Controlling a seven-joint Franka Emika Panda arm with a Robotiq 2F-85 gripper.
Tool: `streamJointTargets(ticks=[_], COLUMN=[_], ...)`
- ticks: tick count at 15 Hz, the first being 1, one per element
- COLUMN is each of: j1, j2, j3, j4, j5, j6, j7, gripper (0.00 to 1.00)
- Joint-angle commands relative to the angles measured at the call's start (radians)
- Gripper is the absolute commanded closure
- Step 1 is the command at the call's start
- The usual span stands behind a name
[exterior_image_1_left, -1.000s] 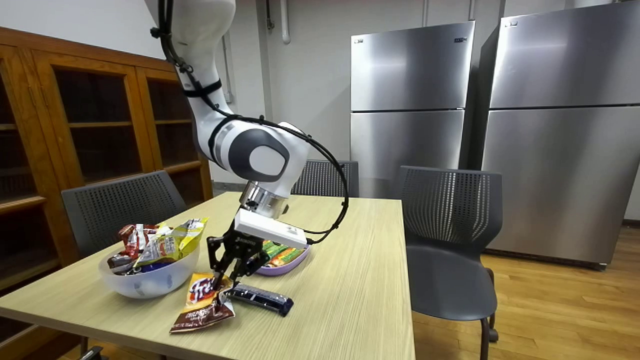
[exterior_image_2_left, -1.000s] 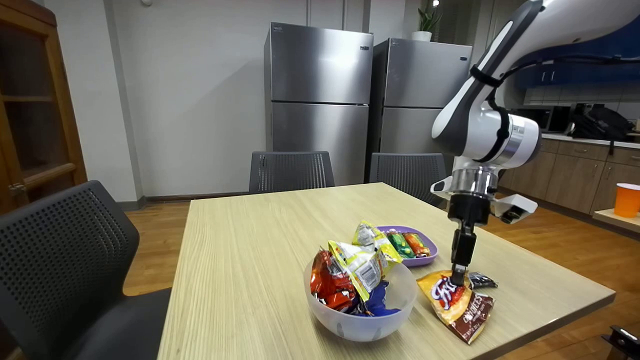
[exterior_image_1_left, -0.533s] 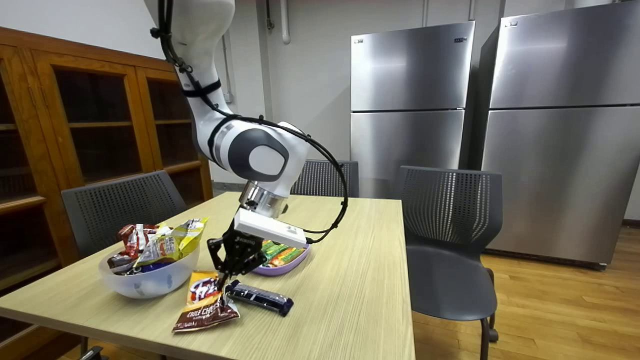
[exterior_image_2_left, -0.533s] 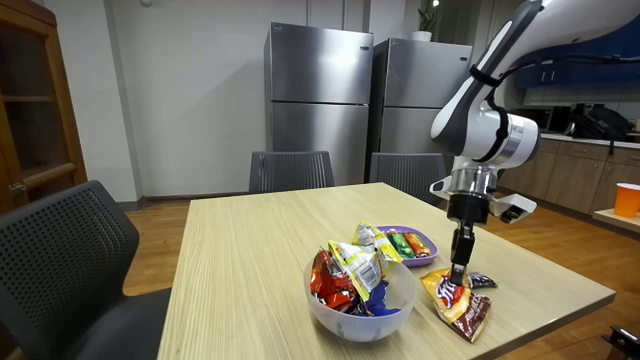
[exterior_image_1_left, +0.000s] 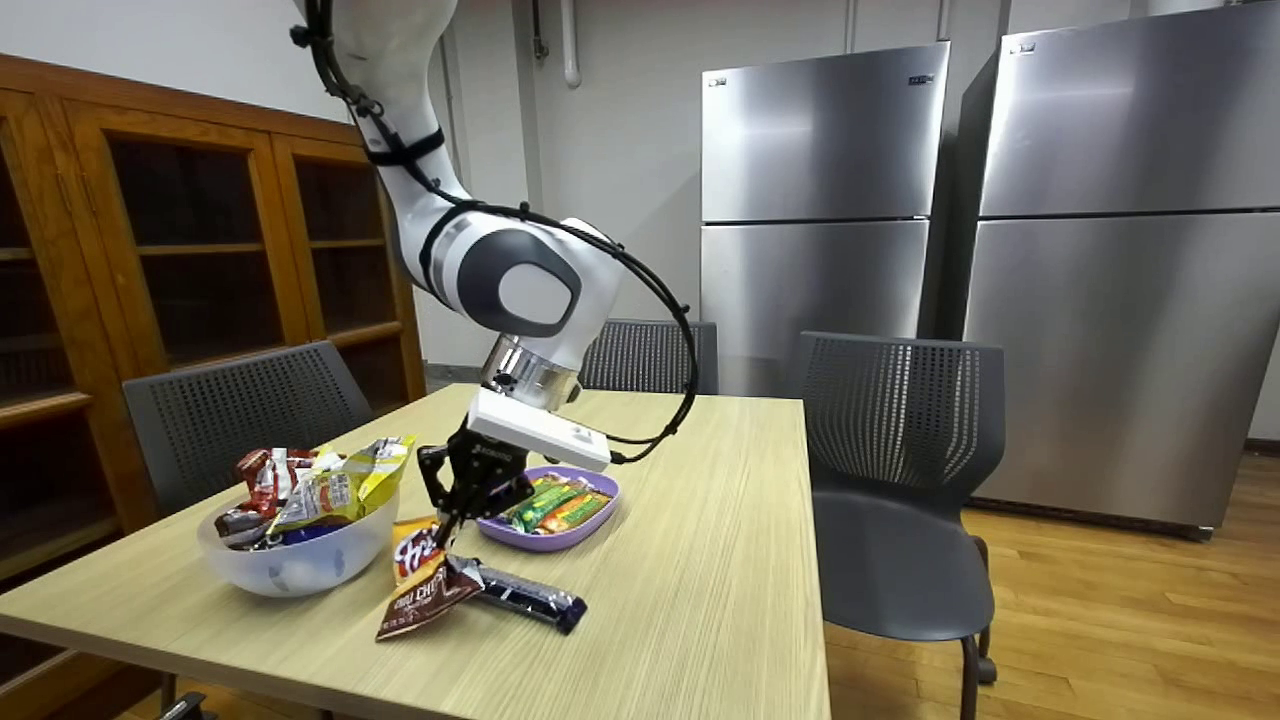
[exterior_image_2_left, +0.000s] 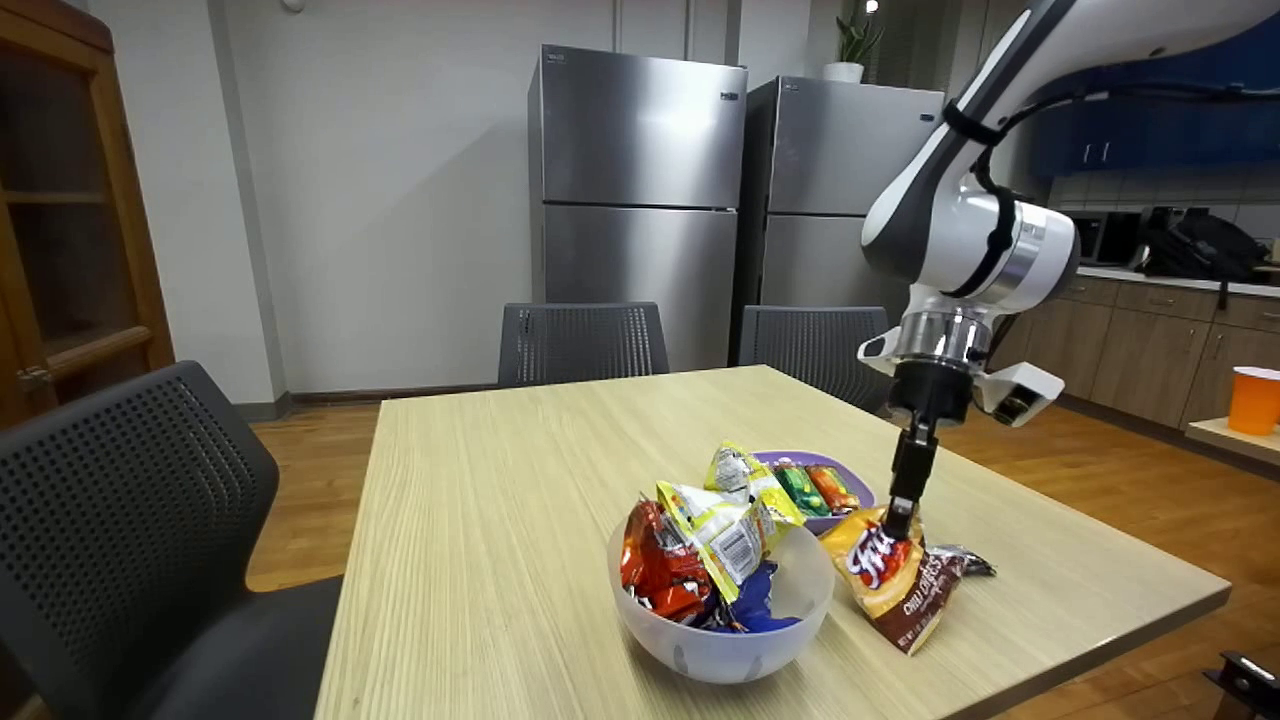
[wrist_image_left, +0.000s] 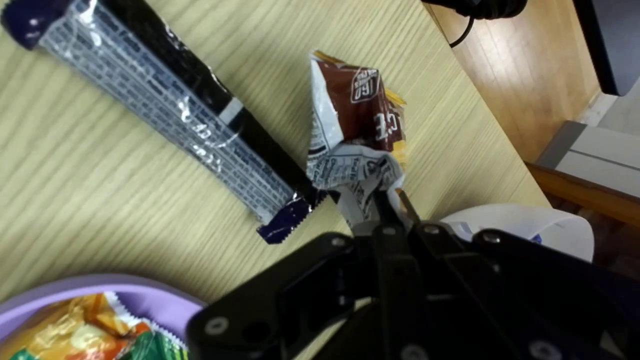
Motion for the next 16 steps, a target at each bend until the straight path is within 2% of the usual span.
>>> streamJointTargets(ticks=[1, 10, 16], j1=[0.017, 0.057, 0.13], j2=[-0.074, -0.204, -0.274], j3=[-0.025, -0.091, -0.119], j4=[0.001, -0.021, -0.041], j5=[0.059, 0.235, 0.271], j6=[-0.065, -0.027, 0.014], j7=[-0.014, 0.031, 0.091], gripper=[1.0, 1.0, 1.0])
